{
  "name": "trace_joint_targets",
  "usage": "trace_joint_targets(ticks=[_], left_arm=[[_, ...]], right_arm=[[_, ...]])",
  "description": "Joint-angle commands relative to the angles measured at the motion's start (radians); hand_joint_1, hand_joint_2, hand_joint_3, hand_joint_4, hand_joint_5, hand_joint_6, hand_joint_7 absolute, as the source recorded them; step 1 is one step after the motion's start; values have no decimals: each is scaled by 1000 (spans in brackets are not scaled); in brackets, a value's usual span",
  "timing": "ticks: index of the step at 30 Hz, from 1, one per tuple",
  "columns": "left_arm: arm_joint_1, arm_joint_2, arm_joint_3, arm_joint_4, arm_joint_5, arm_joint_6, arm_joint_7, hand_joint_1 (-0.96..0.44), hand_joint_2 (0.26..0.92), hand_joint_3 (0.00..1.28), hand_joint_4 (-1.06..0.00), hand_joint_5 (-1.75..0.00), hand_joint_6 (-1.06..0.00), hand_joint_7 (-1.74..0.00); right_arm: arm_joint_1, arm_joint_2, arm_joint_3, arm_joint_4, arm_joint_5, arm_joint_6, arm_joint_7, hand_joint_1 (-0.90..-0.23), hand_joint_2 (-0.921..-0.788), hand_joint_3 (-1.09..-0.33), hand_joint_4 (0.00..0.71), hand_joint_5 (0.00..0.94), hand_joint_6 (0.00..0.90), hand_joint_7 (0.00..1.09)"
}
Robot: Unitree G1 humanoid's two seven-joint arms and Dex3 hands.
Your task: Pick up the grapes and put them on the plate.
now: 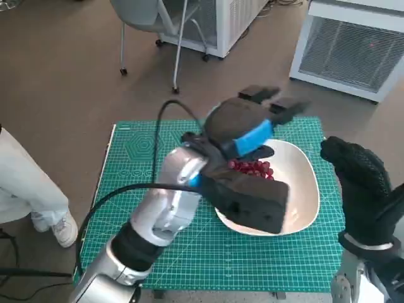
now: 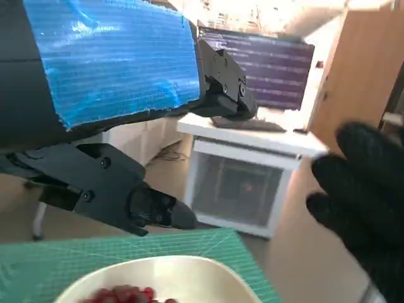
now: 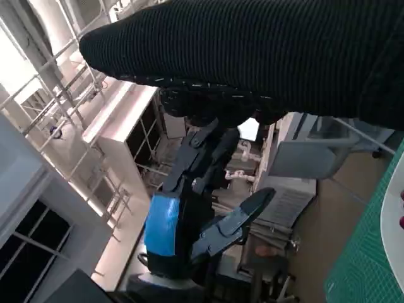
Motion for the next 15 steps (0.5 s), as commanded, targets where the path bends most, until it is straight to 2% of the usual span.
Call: trace_joint_targets(ticks=[1,5,8,12,15], left_arm=[[88,44,117,-7,-141,-110,42,-522,920,68,-100,-1,-285,-1],[143,62,227,66,-358,-273,-7,-537,921,120,-107,-4,-278,0],[177,59,306,124,-556,-345,-113,-530,921,148,-111,-5,-269,0],[229,50,399,147,-783,-318,-256,-508,921,168,-96,-1,-235,0],[274,51,449,149,-871,-303,-298,-495,921,169,-87,0,-218,0]], right_arm=[[17,5,5,5,-2,13,-6,-426,-921,-571,659,39,308,733],[13,7,6,10,-1,12,-4,-430,-921,-569,661,40,308,735],[9,9,9,11,-1,15,-5,-433,-921,-568,662,40,308,736],[7,10,13,4,-7,24,-12,-435,-921,-566,663,40,308,737],[4,11,16,0,-9,30,-16,-436,-921,-565,664,40,308,737]])
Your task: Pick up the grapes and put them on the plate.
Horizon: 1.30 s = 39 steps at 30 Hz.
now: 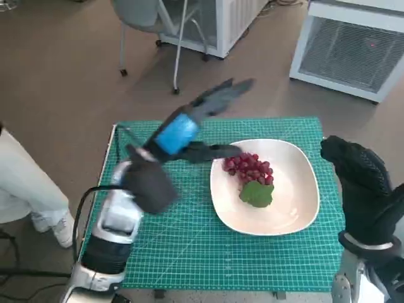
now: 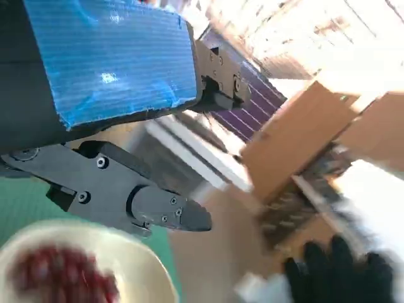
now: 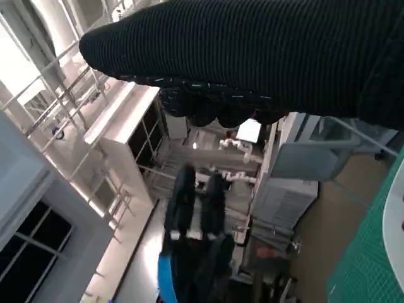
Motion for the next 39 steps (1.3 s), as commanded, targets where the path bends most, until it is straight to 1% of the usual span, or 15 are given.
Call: trace_joint_targets(ticks=[1,9,14,22,27,39], left_arm=[[111,-9,148,39,-285,-21,-148,-489,921,165,-86,0,-214,0],[233,-7,212,11,-351,-103,-151,-320,921,80,-93,-3,-179,0],[286,-11,233,-24,-381,-127,-150,-262,921,64,-110,-9,-170,-1],[345,-28,236,-64,-415,-136,-148,-277,921,85,-131,-15,-188,-11],[372,-34,228,-86,-407,-138,-140,-297,921,96,-144,-18,-201,-19],[400,-42,219,-116,-393,-127,-112,-320,921,107,-169,-24,-230,-38]], right_arm=[[10,9,13,0,-9,32,-16,-436,-921,-565,664,39,308,737],[10,3,13,-10,-5,45,-16,-437,-921,-563,666,39,310,736],[11,2,12,-14,-4,52,-15,-437,-921,-561,667,38,311,735],[16,1,15,-28,-8,65,-18,-435,-921,-560,667,37,312,734],[18,0,14,-33,-13,67,-21,-432,-921,-562,667,37,312,734],[18,-6,13,-41,-10,78,-19,-432,-921,-561,668,35,312,733]])
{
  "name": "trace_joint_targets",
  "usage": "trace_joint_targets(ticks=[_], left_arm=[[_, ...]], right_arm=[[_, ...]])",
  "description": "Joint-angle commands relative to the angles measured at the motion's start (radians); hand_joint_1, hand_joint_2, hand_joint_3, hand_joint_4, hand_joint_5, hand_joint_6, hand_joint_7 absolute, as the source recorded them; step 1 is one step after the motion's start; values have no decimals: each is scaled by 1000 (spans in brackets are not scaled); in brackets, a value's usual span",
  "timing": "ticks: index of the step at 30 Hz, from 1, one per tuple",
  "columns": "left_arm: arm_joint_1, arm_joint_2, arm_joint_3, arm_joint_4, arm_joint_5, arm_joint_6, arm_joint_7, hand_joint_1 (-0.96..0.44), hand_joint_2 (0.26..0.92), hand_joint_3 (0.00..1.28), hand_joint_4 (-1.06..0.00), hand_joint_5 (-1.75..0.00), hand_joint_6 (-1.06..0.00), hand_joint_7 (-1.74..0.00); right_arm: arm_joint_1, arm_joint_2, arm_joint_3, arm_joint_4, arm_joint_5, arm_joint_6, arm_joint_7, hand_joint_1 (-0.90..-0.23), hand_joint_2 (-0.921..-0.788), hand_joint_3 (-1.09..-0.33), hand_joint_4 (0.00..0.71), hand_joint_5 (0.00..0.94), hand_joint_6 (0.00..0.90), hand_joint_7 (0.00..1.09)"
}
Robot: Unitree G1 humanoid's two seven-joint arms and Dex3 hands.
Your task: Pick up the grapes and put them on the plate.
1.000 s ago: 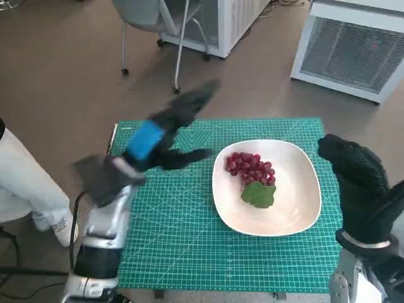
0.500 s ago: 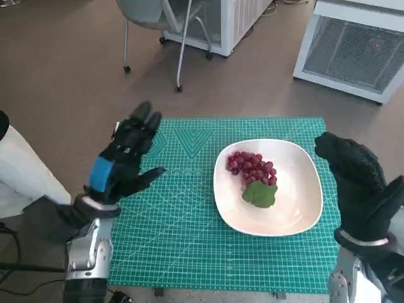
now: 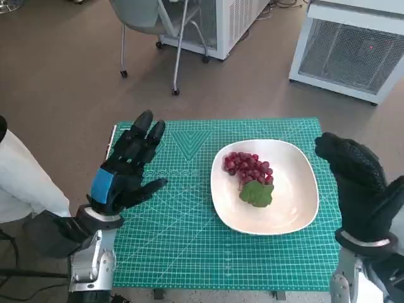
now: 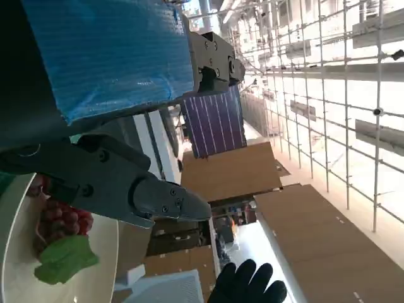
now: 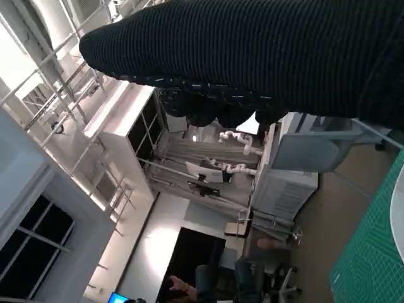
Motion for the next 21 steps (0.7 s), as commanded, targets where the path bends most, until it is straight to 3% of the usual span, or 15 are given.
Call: trace_joint_targets(ticks=[1,21], left_arm=[[16,-2,-4,-29,3,2,17,-321,921,107,-172,-25,-231,-39],[33,-5,-37,-44,-13,35,11,-369,921,109,-200,-25,-234,-50]], right_arm=[[20,-5,2,-4,-3,19,-5,-432,-921,-561,668,35,313,733],[18,-9,0,3,-1,17,4,-434,-921,-560,669,33,313,733]])
